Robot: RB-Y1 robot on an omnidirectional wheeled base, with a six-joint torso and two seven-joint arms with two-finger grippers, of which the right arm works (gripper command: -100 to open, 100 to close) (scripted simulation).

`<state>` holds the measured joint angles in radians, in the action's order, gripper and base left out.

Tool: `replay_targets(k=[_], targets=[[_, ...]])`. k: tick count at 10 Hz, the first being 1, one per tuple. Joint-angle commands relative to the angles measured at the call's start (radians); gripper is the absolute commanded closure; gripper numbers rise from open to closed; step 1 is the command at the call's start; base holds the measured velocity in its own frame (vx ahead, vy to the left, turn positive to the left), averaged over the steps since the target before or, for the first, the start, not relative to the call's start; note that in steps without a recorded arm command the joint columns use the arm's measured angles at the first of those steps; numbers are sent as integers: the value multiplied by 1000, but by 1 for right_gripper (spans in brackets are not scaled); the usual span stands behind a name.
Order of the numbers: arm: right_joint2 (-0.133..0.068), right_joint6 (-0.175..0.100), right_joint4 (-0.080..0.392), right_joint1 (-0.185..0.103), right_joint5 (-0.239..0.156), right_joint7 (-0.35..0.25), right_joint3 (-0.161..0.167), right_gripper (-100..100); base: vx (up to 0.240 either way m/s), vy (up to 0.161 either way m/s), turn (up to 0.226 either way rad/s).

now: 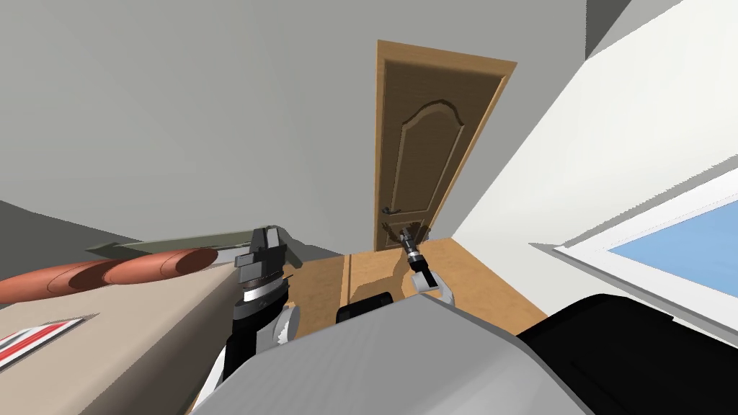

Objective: Pull the door open

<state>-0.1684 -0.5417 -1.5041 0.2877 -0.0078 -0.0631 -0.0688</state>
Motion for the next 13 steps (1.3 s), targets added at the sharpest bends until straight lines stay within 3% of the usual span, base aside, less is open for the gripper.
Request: replay_targets(k=[1, 13], targets=[[-6, -5, 34, -10, -3, -5, -4, -100, 113, -44, 54], [-44, -37, 268, -89, -22, -34, -29, -100, 94, -36, 43]])
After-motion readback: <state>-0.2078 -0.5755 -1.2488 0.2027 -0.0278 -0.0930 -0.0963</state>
